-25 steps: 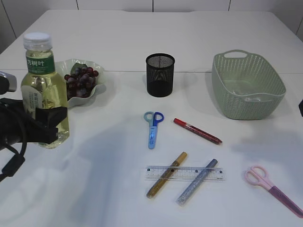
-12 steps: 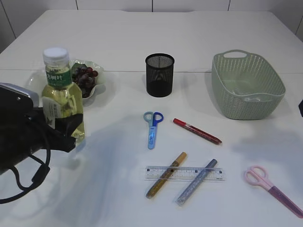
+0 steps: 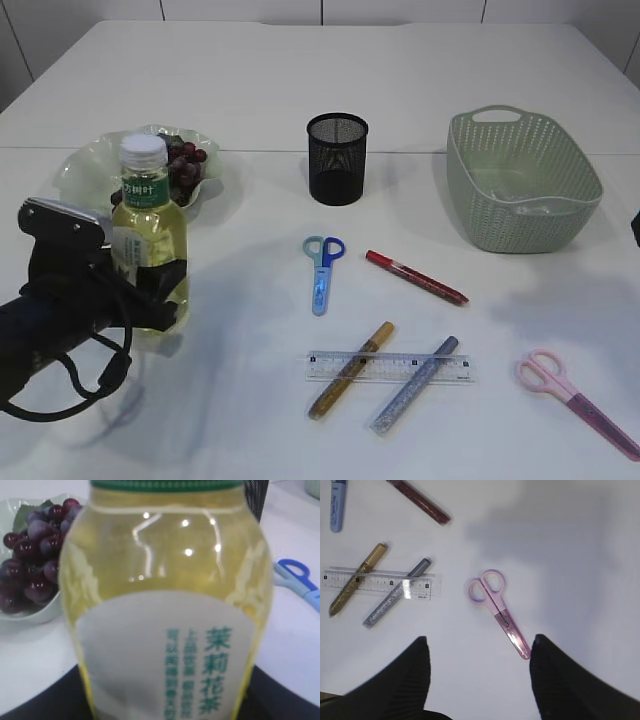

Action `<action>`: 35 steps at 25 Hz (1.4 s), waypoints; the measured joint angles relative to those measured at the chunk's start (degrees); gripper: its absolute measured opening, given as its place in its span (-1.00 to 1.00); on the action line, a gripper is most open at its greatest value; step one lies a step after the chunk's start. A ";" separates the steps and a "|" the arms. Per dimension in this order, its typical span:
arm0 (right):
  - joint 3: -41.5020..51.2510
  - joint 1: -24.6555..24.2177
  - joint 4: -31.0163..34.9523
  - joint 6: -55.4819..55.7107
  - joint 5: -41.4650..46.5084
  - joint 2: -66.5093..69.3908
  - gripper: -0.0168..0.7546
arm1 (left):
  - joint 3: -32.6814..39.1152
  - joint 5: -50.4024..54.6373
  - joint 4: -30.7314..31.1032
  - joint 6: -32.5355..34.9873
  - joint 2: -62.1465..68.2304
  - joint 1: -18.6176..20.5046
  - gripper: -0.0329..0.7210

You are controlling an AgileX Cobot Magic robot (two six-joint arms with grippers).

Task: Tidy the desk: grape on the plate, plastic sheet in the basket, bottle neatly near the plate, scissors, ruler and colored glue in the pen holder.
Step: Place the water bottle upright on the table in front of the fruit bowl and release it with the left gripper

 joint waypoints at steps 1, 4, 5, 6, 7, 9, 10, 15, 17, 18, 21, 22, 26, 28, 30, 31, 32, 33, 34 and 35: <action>0.00 0.00 0.00 0.00 0.00 0.00 0.32 | 0.00 -0.55 -0.47 0.00 0.39 0.25 0.19; 0.00 0.00 0.00 0.00 0.00 0.00 0.32 | -0.28 -1.93 -1.01 0.00 1.28 1.63 0.19; 0.00 0.00 0.00 0.00 0.00 0.00 0.32 | -0.28 -2.20 -1.03 0.00 1.37 2.28 0.19; 0.00 0.00 0.00 0.00 0.00 0.00 0.32 | -0.28 -2.30 -1.03 -0.28 1.41 2.95 0.19; 0.00 0.00 0.00 0.00 0.00 0.00 0.32 | -0.28 -2.45 -1.03 -0.54 1.52 3.55 0.20; 0.00 0.00 0.00 0.00 0.00 0.00 0.32 | -0.35 -2.49 -1.03 -0.79 1.52 4.45 0.21; 0.00 0.00 0.00 0.00 0.00 0.00 0.32 | -0.35 -2.49 -1.14 -0.96 1.55 4.80 0.25; 0.00 0.00 0.00 0.00 0.00 0.00 0.32 | -0.35 -2.58 0.43 -1.93 1.64 4.98 0.46; 0.00 0.00 0.00 0.00 0.00 0.00 0.32 | -0.35 -2.58 2.03 -1.93 1.64 4.98 0.54; 0.00 0.00 0.00 0.00 0.00 0.00 0.32 | -0.35 -2.58 2.68 -2.48 1.64 4.98 0.56; 0.00 0.00 0.00 0.00 0.00 0.00 0.32 | -0.35 -2.21 3.50 -3.38 0.68 4.98 0.61; 0.00 0.00 0.00 0.00 0.00 0.00 0.32 | -0.35 -2.21 3.59 -3.55 -0.04 4.98 0.62; 0.00 0.00 0.00 0.00 0.00 0.00 0.32 | -0.35 -3.74 3.72 -3.80 -1.41 4.98 0.68; 0.00 0.00 0.00 0.00 0.00 0.00 0.32 | -0.23 -4.12 3.85 -3.93 -1.72 4.98 0.68; 0.00 0.00 0.00 0.00 0.00 0.00 0.32 | 0.56 -4.12 3.96 -4.06 -2.47 4.98 0.68; 0.00 0.00 0.00 0.00 0.00 0.00 0.32 | 1.00 -4.12 3.96 -4.20 -3.06 4.98 0.68; 0.00 0.00 0.00 0.00 0.00 0.00 0.32 | 1.59 -4.12 3.96 -4.20 -3.80 4.98 0.68; 0.00 0.00 0.00 0.00 0.00 0.00 0.32 | 2.08 -4.12 3.96 -4.25 -4.71 4.98 0.68; 0.00 0.00 0.00 0.00 0.00 0.00 0.32 | 2.60 -4.12 3.96 -4.25 -5.61 4.98 0.68; 0.00 0.00 0.00 0.00 0.00 0.00 0.32 | 2.94 -4.12 4.08 -4.25 -6.80 4.98 0.68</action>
